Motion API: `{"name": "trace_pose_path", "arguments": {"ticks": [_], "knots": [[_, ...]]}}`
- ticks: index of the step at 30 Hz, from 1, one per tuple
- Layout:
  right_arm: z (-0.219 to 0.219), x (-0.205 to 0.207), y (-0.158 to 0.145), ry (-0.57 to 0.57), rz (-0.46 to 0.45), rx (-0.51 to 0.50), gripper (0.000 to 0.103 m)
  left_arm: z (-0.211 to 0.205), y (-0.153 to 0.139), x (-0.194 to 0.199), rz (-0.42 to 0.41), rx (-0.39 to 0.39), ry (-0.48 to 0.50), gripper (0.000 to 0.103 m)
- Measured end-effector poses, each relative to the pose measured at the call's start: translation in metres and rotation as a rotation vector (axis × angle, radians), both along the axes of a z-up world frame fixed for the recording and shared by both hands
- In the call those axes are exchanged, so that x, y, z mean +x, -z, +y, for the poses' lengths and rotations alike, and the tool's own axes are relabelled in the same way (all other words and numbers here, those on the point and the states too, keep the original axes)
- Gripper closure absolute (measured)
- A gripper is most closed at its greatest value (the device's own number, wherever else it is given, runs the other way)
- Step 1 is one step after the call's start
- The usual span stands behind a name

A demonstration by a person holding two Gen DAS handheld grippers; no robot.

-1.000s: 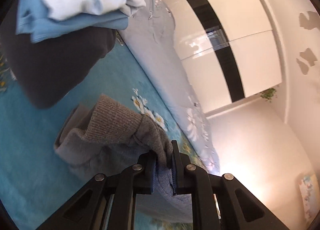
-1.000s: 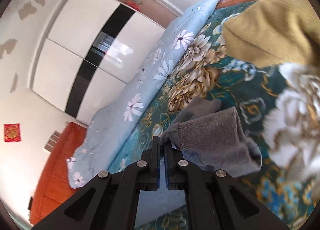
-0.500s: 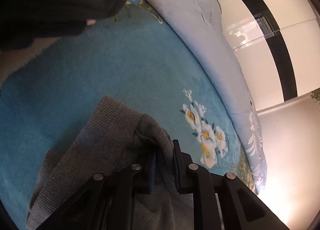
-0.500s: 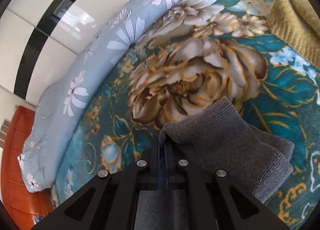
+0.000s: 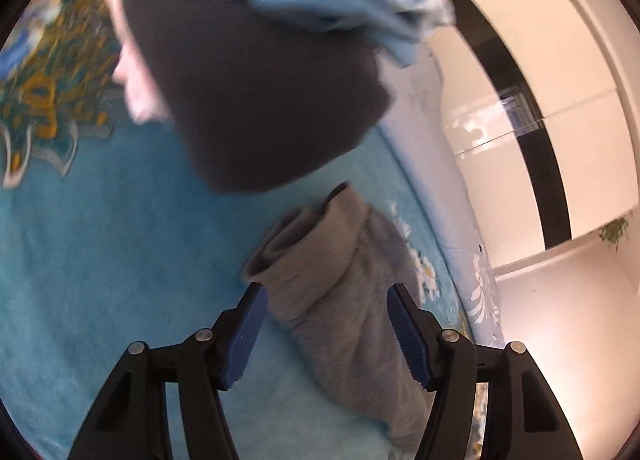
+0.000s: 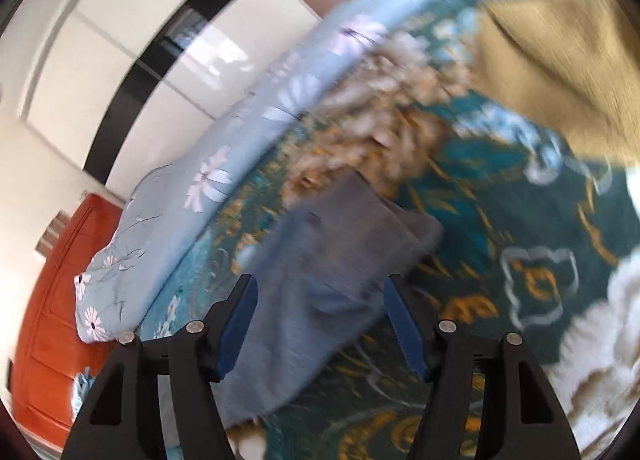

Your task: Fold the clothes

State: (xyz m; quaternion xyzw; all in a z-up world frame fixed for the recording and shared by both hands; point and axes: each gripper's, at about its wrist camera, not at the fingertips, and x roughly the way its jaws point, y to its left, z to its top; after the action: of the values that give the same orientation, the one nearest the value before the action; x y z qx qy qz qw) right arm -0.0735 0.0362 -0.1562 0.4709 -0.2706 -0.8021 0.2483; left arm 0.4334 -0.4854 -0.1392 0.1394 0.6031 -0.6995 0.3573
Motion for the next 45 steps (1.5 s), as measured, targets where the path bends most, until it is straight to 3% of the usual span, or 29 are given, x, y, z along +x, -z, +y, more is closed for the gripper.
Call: {"name": "trace_pose_path", "arguments": {"ticks": [3, 6, 9, 11, 15, 16, 17, 19, 21, 27, 32, 37, 40, 42, 45], "knots": [[0.009, -0.007, 0.029, 0.045, -0.109, -0.152, 0.036, -0.013, 0.013, -0.003, -0.01, 0.045, -0.017, 0.036], [0.01, -0.015, 0.035, 0.083, -0.118, -0.229, 0.036, -0.025, 0.027, -0.021, 0.004, 0.095, 0.002, 0.036], [0.003, -0.025, 0.035, 0.093, -0.113, -0.245, 0.036, -0.029, 0.037, -0.047, 0.0, 0.123, 0.027, 0.036], [-0.004, -0.031, 0.035, 0.103, -0.107, -0.218, 0.036, -0.03, 0.036, -0.06, -0.005, 0.095, 0.025, 0.031], [-0.014, -0.038, 0.03, 0.094, -0.069, -0.176, 0.036, -0.031, 0.033, -0.073, -0.021, 0.065, -0.015, 0.034], [-0.015, -0.038, 0.028, 0.099, -0.063, -0.164, 0.036, -0.031, 0.033, -0.074, -0.024, 0.058, -0.026, 0.053], [-0.015, -0.039, 0.027, 0.103, -0.057, -0.153, 0.044, -0.031, 0.033, -0.074, -0.025, 0.048, -0.035, 0.068], [-0.015, -0.037, 0.024, 0.121, -0.059, -0.134, 0.069, -0.033, 0.032, -0.071, -0.01, 0.044, -0.05, 0.075], [-0.013, -0.034, 0.02, 0.137, -0.062, -0.126, 0.076, -0.033, 0.027, -0.068, 0.007, 0.043, -0.053, 0.079], [0.002, -0.004, -0.027, 0.081, 0.021, -0.141, 0.079, -0.01, -0.013, -0.044, 0.086, -0.037, -0.001, 0.081], [0.031, 0.04, -0.046, -0.015, 0.067, -0.137, 0.079, 0.018, -0.026, 0.016, 0.082, -0.102, 0.02, 0.081], [0.053, 0.073, 0.005, -0.041, -0.039, -0.064, 0.078, 0.065, 0.007, 0.092, 0.019, 0.007, 0.039, 0.081], [0.064, 0.085, 0.031, -0.006, -0.102, -0.059, 0.078, 0.082, 0.021, 0.105, -0.003, 0.028, 0.039, 0.08], [0.056, 0.089, 0.012, -0.005, -0.052, -0.023, 0.078, 0.087, 0.019, 0.098, -0.029, 0.001, 0.04, 0.079], [0.019, 0.105, -0.039, -0.054, 0.106, 0.119, 0.078, 0.093, 0.009, 0.088, -0.055, -0.037, 0.049, 0.076]]}}
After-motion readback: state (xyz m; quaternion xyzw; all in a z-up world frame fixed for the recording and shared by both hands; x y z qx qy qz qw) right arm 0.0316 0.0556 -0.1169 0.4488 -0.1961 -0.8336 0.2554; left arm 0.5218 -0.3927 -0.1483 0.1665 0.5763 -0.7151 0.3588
